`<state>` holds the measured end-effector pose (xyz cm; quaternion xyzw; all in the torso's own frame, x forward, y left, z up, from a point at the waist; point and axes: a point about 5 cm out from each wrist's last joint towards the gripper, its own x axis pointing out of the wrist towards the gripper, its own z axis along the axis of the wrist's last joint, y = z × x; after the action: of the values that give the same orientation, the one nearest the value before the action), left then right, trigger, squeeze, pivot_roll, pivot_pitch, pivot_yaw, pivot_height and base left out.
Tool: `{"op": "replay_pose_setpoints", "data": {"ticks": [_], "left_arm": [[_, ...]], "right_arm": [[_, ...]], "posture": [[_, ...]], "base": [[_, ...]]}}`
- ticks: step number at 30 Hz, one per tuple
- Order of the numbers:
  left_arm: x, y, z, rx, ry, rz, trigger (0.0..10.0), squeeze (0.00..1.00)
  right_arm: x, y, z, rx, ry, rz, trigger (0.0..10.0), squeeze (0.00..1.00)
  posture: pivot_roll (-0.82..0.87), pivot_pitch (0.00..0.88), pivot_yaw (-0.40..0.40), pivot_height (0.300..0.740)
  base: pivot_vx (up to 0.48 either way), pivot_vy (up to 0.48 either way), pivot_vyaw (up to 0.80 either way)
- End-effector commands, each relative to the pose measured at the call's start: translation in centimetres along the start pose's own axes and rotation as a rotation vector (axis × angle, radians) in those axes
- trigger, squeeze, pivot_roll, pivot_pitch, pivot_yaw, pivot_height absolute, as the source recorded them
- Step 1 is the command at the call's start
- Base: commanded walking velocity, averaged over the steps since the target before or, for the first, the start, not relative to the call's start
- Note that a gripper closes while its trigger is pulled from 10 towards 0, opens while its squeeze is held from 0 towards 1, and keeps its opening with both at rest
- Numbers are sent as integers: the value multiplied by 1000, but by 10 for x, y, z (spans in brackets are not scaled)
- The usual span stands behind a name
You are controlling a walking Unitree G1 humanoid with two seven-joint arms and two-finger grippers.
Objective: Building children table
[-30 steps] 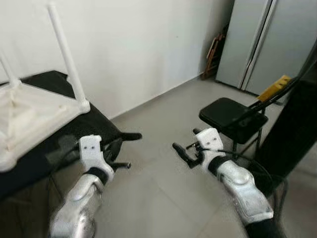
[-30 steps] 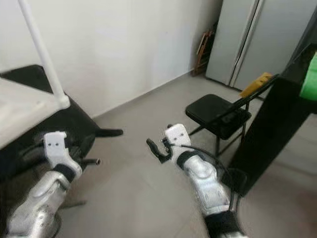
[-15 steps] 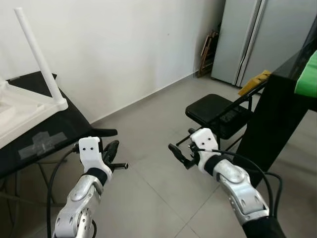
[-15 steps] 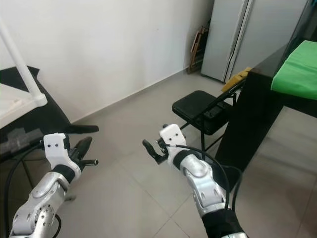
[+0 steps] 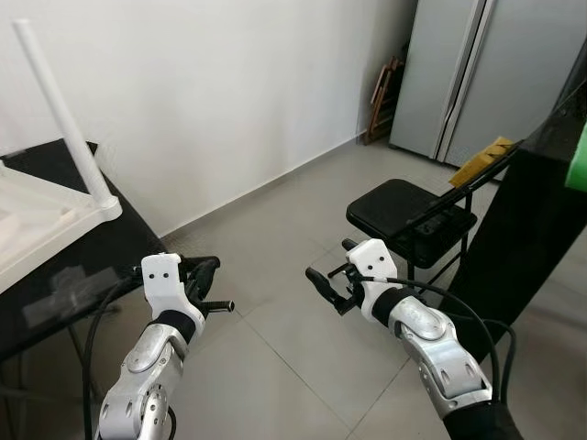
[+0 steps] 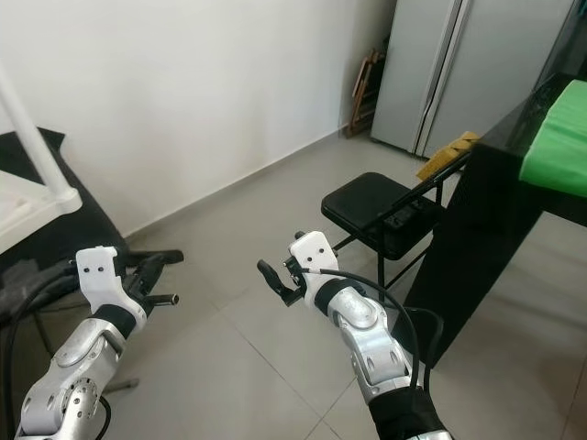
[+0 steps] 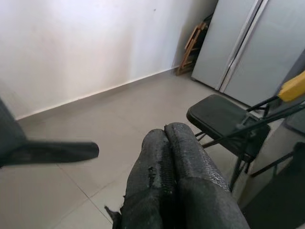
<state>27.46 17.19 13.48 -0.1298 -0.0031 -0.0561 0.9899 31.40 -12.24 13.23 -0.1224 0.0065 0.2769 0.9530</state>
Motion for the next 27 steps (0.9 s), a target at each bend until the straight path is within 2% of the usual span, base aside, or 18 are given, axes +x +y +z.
{"op": "replay_pose_setpoints", "data": {"ticks": [1, 27], "left_arm": [[2, -4, -4, -2, 11, -16, 10000, 0], [1, -2, -4, -14, 6, -18, 10000, 0]], "right_arm": [[-3, -5, -3, 3, 11, -14, 10000, 0], [-3, -5, -4, 16, 7, -14, 10000, 0]], "posture": [[-52, 0, -17, 740], [-52, 0, -17, 740]], "base": [[394, 0, 0], [390, 0, 0]]}}
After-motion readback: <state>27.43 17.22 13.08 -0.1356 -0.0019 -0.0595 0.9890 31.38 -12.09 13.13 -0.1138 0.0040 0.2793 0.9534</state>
